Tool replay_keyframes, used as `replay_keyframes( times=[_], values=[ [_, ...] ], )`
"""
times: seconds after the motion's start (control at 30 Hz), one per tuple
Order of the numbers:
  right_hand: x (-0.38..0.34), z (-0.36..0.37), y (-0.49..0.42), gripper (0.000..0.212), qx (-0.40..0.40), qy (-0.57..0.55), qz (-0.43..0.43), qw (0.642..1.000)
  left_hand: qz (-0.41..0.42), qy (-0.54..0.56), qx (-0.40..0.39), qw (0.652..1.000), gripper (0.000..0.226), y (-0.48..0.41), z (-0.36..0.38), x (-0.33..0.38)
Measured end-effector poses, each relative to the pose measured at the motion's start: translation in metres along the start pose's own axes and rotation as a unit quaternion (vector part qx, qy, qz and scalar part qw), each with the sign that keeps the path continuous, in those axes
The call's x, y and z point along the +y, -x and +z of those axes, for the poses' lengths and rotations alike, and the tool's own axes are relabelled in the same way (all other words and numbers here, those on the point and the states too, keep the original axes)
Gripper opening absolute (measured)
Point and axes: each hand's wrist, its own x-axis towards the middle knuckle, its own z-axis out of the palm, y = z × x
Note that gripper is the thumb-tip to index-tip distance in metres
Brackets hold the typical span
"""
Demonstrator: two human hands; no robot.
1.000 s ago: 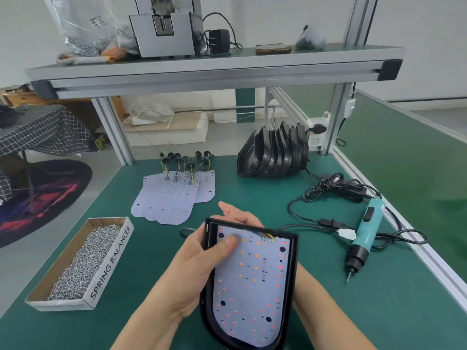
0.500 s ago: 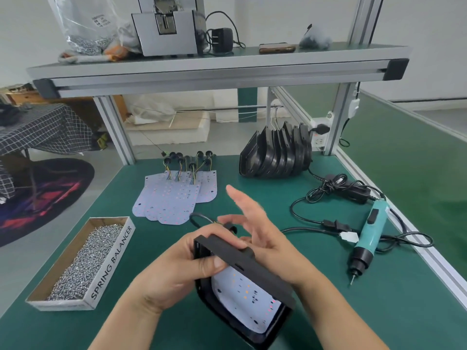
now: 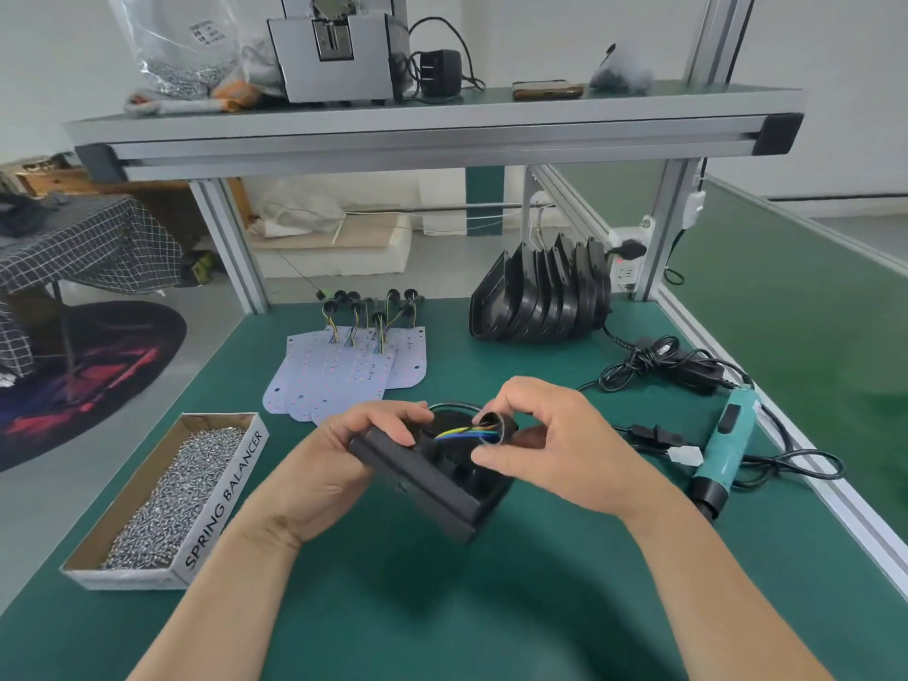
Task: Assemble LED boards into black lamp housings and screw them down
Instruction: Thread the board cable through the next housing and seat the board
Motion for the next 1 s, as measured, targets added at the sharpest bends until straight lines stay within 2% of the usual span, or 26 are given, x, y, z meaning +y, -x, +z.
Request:
replay_keyframes(
  times=[0.07,0.1,0.23,0.3,0.4,0.43,0.5,0.57,0.63,0.7,0.77,0.8,0.9,1.0],
  values=[
    [0.000,-0.001,0.004,0.007,-0.077,-0.038,0.012,0.996,-0.018,0.023,0.025,0.999,0.048,0.000,-0.002,-0.011],
    [0.000,-0.002,0.005,0.010,-0.091,-0.019,0.008,0.996,-0.027,0.029,0.043,0.998,0.054,0.002,-0.005,-0.017],
    [0.001,0.013,0.002,0.020,-0.046,0.083,-0.021,0.995,-0.059,0.038,0.075,0.995,0.073,0.011,-0.017,-0.028],
    [-0.001,0.025,0.001,0.026,-0.036,0.154,-0.057,0.986,-0.078,0.001,0.086,0.993,0.077,0.016,-0.021,-0.022],
    [0.002,0.037,-0.002,0.029,-0.050,0.236,-0.086,0.967,-0.061,-0.146,0.126,0.979,0.078,0.023,-0.018,-0.003],
    [0.003,0.039,-0.003,0.027,-0.061,0.259,-0.088,0.960,-0.044,-0.207,0.122,0.970,0.074,0.025,-0.012,0.004],
    [0.001,0.045,-0.006,0.020,-0.079,0.296,-0.098,0.947,-0.013,-0.344,0.052,0.937,0.053,0.029,0.011,0.015],
    [-0.002,0.049,-0.009,0.014,-0.083,0.306,-0.095,0.944,0.010,-0.469,-0.024,0.883,0.062,0.028,0.035,0.013],
    [-0.007,0.051,-0.013,0.014,-0.087,0.313,-0.081,0.942,0.007,-0.520,-0.038,0.853,0.068,0.024,0.047,0.004],
    [-0.010,0.051,-0.016,0.013,-0.107,0.313,-0.070,0.941,0.003,-0.527,-0.013,0.850,0.052,0.023,0.046,-0.001],
    [-0.012,0.051,-0.016,0.016,-0.129,0.316,-0.067,0.938,0.020,-0.520,0.014,0.854,0.015,0.024,0.041,-0.007],
    [-0.014,0.052,-0.015,0.018,-0.127,0.322,-0.077,0.935,0.029,-0.519,0.035,0.853,0.008,0.027,0.040,-0.011],
    [-0.021,0.061,-0.009,0.024,-0.057,0.335,-0.135,0.931,0.031,-0.508,0.073,0.857,0.015,0.029,0.037,-0.025],
    [-0.028,0.068,-0.005,0.027,-0.003,0.346,-0.157,0.925,-0.048,-0.476,0.087,0.874,0.019,0.032,0.033,-0.034]
  ],
)
